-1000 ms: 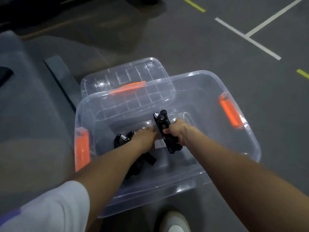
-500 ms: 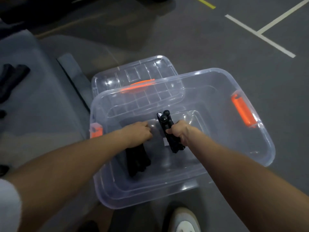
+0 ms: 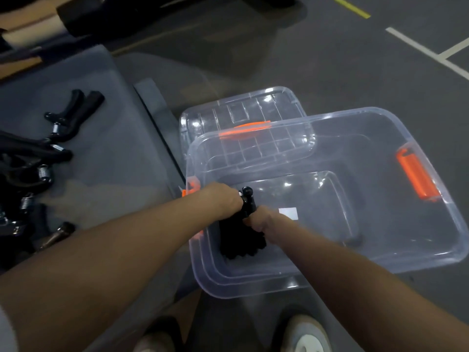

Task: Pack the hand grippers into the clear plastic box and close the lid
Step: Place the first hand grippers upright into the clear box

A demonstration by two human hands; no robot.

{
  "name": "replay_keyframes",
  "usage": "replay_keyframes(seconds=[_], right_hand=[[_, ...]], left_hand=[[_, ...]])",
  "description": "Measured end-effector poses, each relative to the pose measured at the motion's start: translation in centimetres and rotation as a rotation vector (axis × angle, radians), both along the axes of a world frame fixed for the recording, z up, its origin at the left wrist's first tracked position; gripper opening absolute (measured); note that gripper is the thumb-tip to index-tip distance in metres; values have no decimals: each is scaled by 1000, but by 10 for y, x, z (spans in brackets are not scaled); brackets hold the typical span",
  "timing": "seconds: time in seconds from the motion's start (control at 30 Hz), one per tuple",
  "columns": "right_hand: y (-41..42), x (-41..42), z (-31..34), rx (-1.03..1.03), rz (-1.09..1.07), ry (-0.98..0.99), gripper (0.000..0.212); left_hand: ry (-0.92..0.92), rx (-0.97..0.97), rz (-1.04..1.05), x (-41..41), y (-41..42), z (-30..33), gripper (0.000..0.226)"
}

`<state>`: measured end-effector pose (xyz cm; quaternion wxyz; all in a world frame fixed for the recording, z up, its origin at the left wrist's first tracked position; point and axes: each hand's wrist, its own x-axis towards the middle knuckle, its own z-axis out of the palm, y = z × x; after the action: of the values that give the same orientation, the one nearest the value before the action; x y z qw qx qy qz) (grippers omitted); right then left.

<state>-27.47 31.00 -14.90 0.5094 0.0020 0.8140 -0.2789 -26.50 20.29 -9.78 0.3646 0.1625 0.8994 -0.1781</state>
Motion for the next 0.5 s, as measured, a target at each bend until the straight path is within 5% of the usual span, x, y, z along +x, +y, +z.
replay_keyframes(seconds=[0.3,0.4,0.5], right_hand=[[-2,-4,14,185,505,143,50],[-3,-4,15,140,491,156,52],[-3,-7,12,43,397,148,51]], left_hand=[[142,200,246,0,-8,9,30],[82,246,249,0,-3,8,50],[100,211,169,0,-3,12,40]])
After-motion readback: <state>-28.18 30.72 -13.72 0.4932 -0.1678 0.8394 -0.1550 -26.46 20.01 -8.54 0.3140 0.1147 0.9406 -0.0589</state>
